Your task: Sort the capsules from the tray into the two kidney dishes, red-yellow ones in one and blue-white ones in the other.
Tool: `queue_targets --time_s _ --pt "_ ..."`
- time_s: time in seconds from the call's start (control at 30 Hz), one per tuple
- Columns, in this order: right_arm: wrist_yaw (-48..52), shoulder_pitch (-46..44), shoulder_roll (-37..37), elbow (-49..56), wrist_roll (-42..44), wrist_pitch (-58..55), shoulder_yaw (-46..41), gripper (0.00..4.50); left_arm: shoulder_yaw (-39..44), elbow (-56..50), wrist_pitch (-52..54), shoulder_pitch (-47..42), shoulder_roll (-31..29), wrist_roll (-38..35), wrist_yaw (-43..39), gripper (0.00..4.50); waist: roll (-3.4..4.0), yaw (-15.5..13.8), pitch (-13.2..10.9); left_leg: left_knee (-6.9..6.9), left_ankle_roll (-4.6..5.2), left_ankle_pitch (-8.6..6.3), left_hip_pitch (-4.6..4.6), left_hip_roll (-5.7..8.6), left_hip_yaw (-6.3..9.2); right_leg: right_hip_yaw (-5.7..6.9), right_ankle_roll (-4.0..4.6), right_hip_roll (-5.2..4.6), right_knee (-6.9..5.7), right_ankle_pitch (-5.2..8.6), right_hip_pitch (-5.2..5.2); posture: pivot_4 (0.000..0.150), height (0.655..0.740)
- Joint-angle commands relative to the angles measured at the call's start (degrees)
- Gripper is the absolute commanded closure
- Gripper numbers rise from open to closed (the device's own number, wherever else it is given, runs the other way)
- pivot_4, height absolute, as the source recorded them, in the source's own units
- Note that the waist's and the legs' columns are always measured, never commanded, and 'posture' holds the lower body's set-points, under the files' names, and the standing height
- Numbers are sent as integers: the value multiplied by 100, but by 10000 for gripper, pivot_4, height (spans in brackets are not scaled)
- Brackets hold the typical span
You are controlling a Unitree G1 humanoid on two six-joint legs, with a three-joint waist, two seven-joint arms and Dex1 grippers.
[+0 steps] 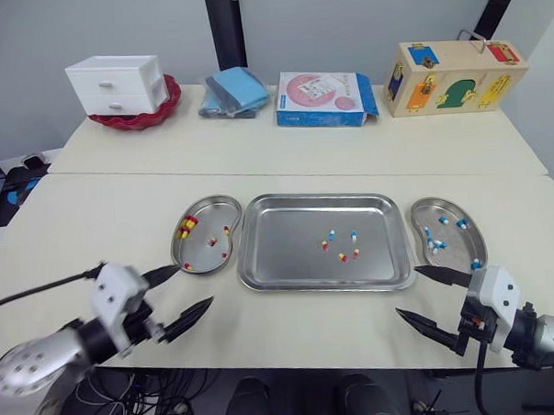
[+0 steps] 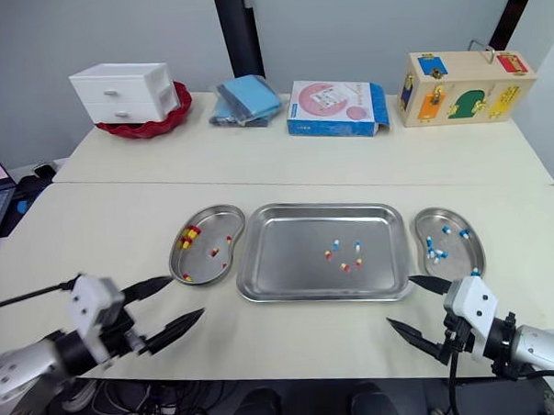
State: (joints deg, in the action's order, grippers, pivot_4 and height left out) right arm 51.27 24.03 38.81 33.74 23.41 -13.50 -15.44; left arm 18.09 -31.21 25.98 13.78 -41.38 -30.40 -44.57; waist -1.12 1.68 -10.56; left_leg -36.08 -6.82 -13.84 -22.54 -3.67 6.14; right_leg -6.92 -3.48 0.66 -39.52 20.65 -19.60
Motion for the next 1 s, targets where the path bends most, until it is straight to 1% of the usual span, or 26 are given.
queue_targets --time_s 0.03,0.13,0.2,0.3,0.33,0.47,0.6,0.8,1.0 --pt "-30 124 -61 121 -57 233 15 735 -658 -192 721 -758 68 122 632 0 0 7 0 0 0 0 0 0 1 1 0 0 -1 0 0 1500 7400" --pt "-82 174 -109 129 -120 302 97 735 -1422 -3 927 -1505 256 393 810 0 0 22 0 -2 0 0 2 1 0 -1 0 0 -3 0 2 1500 7400" --pt "-120 175 -133 157 -151 312 149 735 -1731 197 1013 -1907 449 462 885 0 0 14 0 -3 -1 0 4 2 -1 -2 0 0 -3 -1 3 1500 7400" --pt "-232 171 -176 251 -149 240 213 0 -2303 657 1061 -2622 800 743 968 5851 1 1 0 -5 -1 1 5 3 1 1 0 1 -7 -1 4 1500 7400" --pt "-270 177 -178 288 -150 213 236 0 -2487 810 1086 -2835 921 828 983 8562 1 0 0 -5 -1 1 4 3 3 1 0 1 -8 -1 5 1500 7400" --pt "-430 183 -166 475 -73 -1 283 0 -2947 1371 1076 -3431 1384 1149 1108 8562 0 4 0 -7 -1 1 2 6 3 1 0 0 -8 -1 6 1500 7400" --pt "-540 239 -175 630 -5 -181 253 0 -3347 1788 1025 -3744 1644 1388 979 8562 2 8 1 -6 -1 1 4 6 3 1 0 1 -12 -1 6 1500 7400" --pt "-607 443 -232 718 2 -179 196 0 -3750 2539 754 -4095 1985 1780 836 8562 2 -3 2 -10 -1 1 3 8 5 2 0 1 -13 -1 9 1500 7400" --pt "-629 597 -283 720 -20 -80 170 0 -3889 3120 605 -4374 2278 2066 799 8562 2 2 1 -10 -1 1 4 8 5 2 0 1 -12 -1 9 1500 7400"
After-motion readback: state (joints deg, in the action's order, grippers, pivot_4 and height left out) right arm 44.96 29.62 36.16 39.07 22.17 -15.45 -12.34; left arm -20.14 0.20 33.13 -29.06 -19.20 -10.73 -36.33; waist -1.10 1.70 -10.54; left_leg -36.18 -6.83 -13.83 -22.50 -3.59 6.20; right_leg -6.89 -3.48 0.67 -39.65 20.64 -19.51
